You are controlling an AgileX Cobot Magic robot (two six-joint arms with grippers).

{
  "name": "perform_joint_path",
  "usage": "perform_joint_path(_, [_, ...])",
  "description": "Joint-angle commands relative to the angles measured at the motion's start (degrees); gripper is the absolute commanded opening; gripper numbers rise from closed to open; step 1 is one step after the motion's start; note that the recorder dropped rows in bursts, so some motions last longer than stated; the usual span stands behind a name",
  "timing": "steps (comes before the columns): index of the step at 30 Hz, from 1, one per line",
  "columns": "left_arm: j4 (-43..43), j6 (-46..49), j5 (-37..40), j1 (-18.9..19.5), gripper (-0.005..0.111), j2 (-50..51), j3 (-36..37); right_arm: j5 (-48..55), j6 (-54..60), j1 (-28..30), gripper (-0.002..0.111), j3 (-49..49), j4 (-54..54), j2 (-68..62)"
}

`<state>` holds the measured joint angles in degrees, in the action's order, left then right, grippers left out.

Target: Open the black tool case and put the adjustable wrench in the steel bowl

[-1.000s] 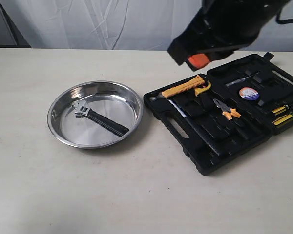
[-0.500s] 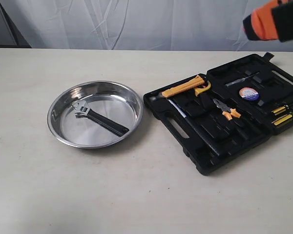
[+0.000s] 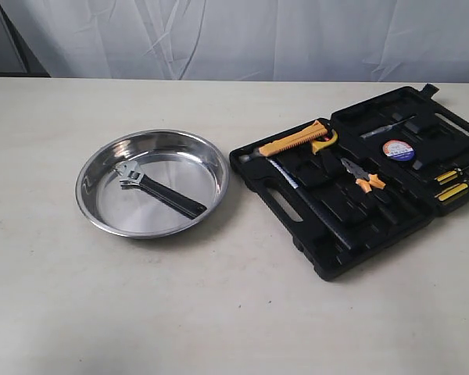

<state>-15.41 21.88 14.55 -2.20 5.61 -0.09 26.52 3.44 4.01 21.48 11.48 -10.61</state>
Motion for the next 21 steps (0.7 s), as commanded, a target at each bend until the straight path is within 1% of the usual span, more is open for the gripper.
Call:
perform_joint_path(1, [-0.02,-0.34,-0.79,-0.32,0.000,-0.26,0.09,-1.50,1.23,7.17,-0.001,-5.85,1.28,10.07])
perform_joint_path(3, [-0.02,-0.34,-0.79,-0.32,0.000,-0.26,0.09,-1.50,1.23,9.60,-0.001,-8.21,1.28,10.61])
perform_joint_path(6, [-0.02,-0.34,-0.89,-0.32,0.000,-0.26,0.09,-2.34,2.44,11.43,-0.001,-11.40,0.55,10.61])
perform_joint_path(9, [-0.02,-0.34,-0.89,-0.32,0.000,-0.26,0.09,-10.19,2.98,11.99,-0.001,-17.98,0.83,10.61])
perform_joint_path(11, [-0.02,-0.34,-0.89,-0.32,0.000,-0.26,0.09,-11.93,2.98,11.99,-0.001,-19.80,1.27,10.61])
perform_joint_path(13, [-0.02,-0.34,-0.89,-0.32,0.000,-0.26,0.09,-11.59,2.98,11.99,-0.001,-21.48,1.27,10.61])
perform_joint_path(21, [-0.02,-0.34,-0.89,-0.32,0.000,-0.26,0.09,-9.16,2.98,11.99,-0.001,-21.48,1.27,10.61])
